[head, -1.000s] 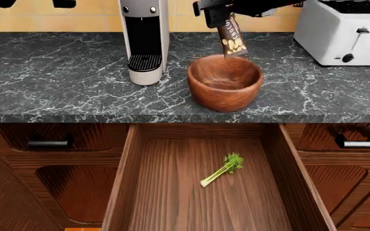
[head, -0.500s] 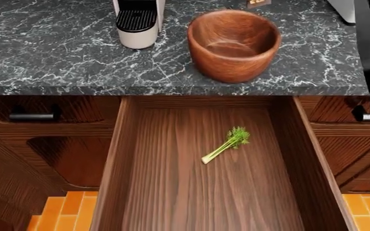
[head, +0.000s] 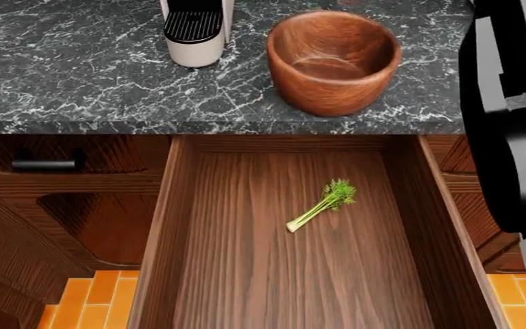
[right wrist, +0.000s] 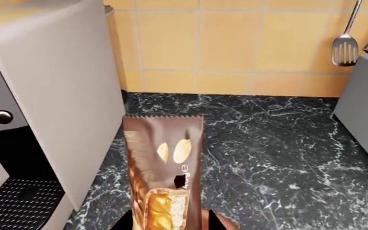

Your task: Place the bar in the bowl and close the drawer.

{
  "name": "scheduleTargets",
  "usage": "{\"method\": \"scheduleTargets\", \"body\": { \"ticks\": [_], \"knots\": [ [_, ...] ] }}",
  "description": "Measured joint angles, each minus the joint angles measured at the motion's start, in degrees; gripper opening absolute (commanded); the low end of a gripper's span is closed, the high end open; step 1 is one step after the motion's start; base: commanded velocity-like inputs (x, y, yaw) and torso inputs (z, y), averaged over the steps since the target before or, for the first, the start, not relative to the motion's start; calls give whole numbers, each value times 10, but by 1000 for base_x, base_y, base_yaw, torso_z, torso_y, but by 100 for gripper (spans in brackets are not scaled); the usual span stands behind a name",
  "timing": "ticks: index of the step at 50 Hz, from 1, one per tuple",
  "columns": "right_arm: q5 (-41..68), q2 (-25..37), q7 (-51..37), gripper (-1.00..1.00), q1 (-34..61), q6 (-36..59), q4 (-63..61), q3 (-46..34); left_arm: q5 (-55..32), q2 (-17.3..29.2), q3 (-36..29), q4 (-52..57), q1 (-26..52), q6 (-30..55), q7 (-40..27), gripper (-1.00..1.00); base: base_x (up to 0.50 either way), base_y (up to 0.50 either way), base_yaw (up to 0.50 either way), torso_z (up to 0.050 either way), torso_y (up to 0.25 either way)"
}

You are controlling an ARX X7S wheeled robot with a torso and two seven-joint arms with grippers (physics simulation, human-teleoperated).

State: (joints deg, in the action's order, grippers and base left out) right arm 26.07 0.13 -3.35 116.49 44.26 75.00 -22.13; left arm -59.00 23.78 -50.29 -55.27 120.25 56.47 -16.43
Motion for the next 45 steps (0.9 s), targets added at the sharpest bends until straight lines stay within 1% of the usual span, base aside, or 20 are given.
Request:
{"method": "scheduleTargets", "body": {
  "ticks": [11,20,45],
  "knots": [
    [45,-1,-12,-100,-32,-29,0,-37,13,-8,-8,-22,2,-11,15,100,0,0,0,0,0],
    [62,-1,-18,-100,-41,-39,0,-56,20,-12,-12,-31,1,-17,19,100,0,0,0,0,-196],
    [54,-1,-21,-100,-57,-24,0,-62,27,-15,-12,-42,0,-23,23,100,0,0,0,0,0]
  ]
}}
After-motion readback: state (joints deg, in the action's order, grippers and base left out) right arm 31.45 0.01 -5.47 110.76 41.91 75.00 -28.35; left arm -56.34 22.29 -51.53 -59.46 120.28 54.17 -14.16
